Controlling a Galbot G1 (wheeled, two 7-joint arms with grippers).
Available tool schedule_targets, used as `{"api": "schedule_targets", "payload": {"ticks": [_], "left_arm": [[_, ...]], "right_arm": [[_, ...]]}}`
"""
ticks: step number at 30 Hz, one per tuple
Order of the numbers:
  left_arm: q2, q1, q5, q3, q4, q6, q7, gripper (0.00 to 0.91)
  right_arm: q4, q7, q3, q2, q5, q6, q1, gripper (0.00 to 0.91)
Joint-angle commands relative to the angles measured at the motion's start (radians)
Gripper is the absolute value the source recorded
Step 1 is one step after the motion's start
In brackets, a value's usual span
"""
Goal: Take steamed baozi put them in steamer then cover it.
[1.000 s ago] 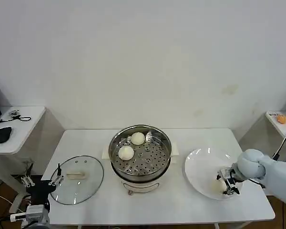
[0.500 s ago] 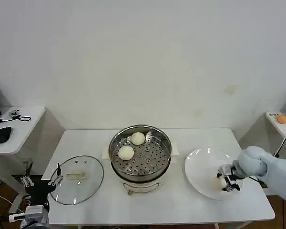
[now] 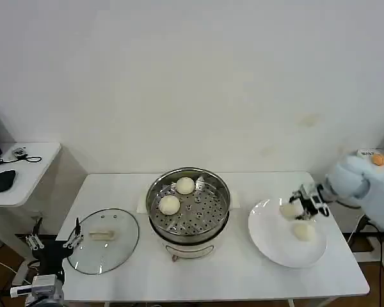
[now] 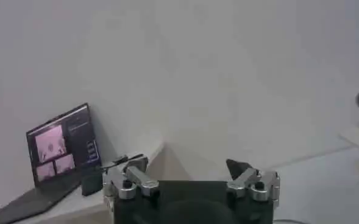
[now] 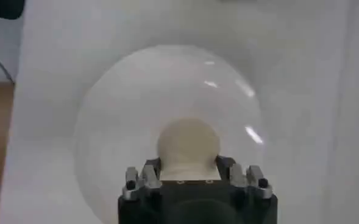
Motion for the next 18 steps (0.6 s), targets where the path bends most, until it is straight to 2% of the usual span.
{"api": "schedule_targets", "payload": {"ticks": [1,5,9,12,13,18], "left_arm": [[0.0,0.002,-0.001,-0.001,-0.001,-0.001,0.0,0.907],[0.002,0.004,-0.003,-0.011,-0.005,0.0,0.0,0.907],[0.01,0.007,-0.014,-0.027,-0.006,0.001,0.0,0.907],[0.008,0.006,-0.014,-0.037,-0.006,0.001,0.0,0.907],[0.008,0.005,-0.014,-0.042,-0.004,0.001,0.0,0.907],[0.023,0.002,-0.042,-0.053,-0.001,0.007,0.007,0.907]], "right_arm": [[-0.004,-0.024,-0.11,0.069,0.073,0.01,0.295,0.625],[0.039,-0.013,-0.224,0.166,0.123,-0.01,0.43,0.625],[0.069,0.002,-0.302,0.282,0.16,-0.025,0.492,0.625],[0.07,0.031,-0.328,0.351,0.221,-0.023,0.498,0.625],[0.073,0.043,-0.333,0.379,0.276,-0.031,0.491,0.625],[0.052,0.067,-0.358,0.494,0.329,-0.006,0.45,0.625]]}}
